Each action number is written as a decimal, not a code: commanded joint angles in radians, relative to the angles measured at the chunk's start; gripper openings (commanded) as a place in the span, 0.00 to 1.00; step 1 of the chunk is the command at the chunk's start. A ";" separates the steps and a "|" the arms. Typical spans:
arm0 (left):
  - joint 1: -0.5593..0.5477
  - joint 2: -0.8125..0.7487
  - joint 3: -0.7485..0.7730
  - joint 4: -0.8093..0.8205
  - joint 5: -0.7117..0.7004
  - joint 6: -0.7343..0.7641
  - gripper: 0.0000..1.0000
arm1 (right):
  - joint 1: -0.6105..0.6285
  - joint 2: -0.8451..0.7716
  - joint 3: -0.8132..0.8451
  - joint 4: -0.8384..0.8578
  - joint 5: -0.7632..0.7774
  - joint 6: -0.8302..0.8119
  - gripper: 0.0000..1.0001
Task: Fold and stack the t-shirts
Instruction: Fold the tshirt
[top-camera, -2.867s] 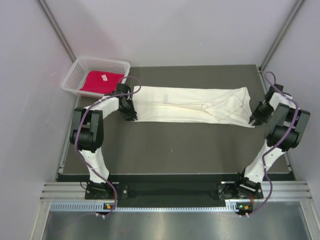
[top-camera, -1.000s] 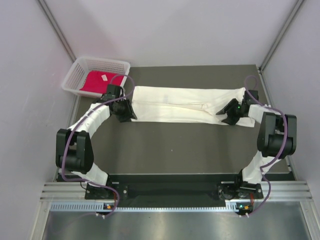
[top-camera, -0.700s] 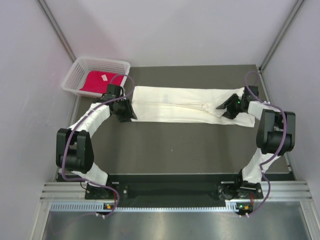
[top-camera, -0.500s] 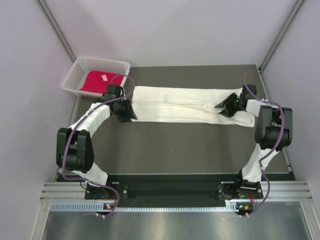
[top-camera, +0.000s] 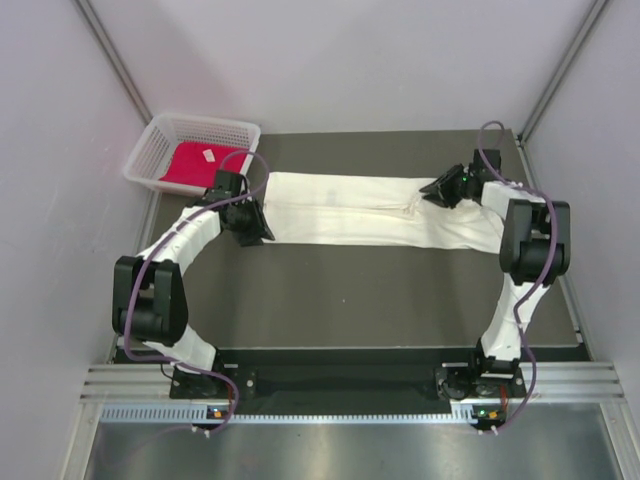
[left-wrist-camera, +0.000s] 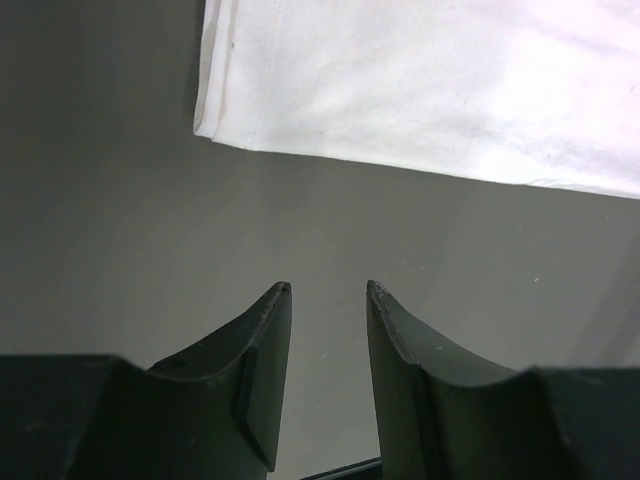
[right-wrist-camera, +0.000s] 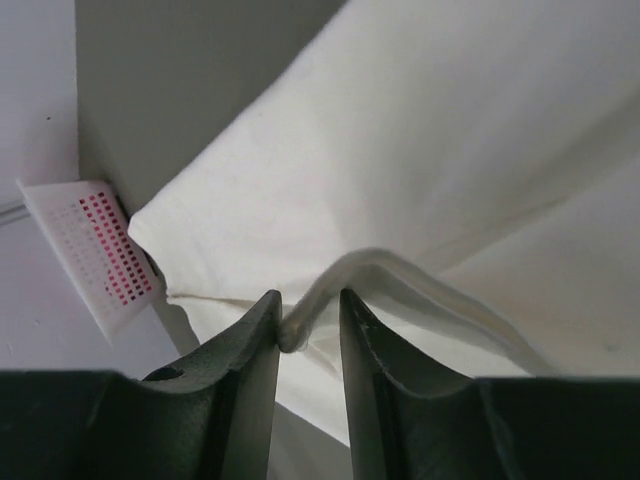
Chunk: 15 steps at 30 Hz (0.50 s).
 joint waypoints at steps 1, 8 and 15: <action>0.002 -0.041 -0.021 0.017 0.004 -0.018 0.41 | 0.022 0.049 0.109 0.008 -0.009 -0.004 0.31; 0.002 -0.081 -0.056 0.007 -0.003 -0.026 0.41 | 0.026 0.154 0.290 -0.061 -0.021 -0.064 0.36; 0.002 -0.104 -0.081 0.024 0.003 -0.049 0.41 | 0.046 0.235 0.531 -0.247 -0.087 -0.185 0.43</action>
